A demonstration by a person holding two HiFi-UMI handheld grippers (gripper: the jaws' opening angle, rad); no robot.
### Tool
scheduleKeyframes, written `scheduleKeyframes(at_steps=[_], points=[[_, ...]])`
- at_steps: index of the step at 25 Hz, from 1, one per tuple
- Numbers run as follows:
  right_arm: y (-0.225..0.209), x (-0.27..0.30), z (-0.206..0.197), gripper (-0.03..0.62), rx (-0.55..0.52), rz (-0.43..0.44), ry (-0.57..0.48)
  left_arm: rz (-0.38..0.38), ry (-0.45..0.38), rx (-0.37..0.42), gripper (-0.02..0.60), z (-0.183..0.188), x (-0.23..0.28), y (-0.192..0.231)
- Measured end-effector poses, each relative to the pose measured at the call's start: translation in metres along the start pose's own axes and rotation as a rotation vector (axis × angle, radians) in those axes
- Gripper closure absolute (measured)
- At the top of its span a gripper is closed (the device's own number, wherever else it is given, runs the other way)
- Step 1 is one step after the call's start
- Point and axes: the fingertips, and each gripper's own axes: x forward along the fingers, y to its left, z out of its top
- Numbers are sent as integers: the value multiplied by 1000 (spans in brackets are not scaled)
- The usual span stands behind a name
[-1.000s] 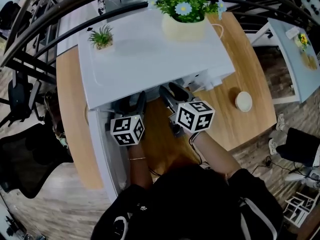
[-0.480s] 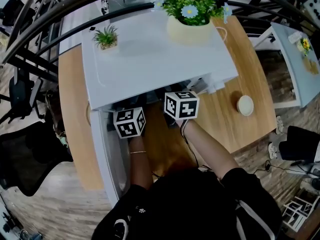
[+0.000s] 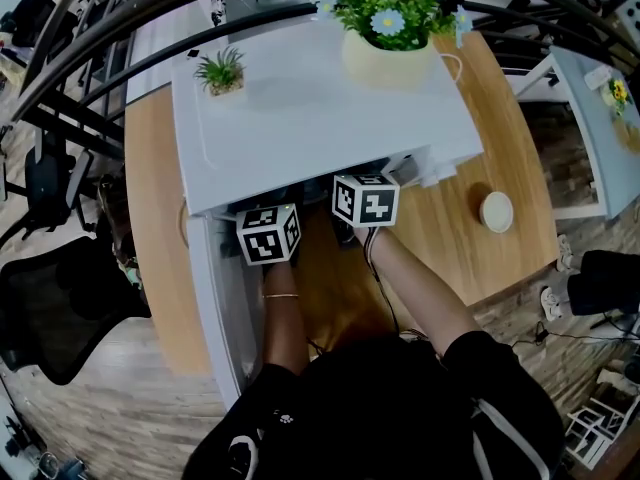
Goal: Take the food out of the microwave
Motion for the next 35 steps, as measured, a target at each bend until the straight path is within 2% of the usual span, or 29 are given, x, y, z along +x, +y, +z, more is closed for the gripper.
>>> scheduleKeyframes(at_steps=[20, 31, 35], points=[[1, -3, -3, 375, 96, 57, -8, -43, -32, -82, 356, 3, -3, -4], [-1, -8, -4, 387, 150, 68, -10, -57, -35, -82, 356, 4, -8, -9], [-1, -11, -6, 414, 143, 72, 0, -74, -34, -85, 371, 5, -7, -19]])
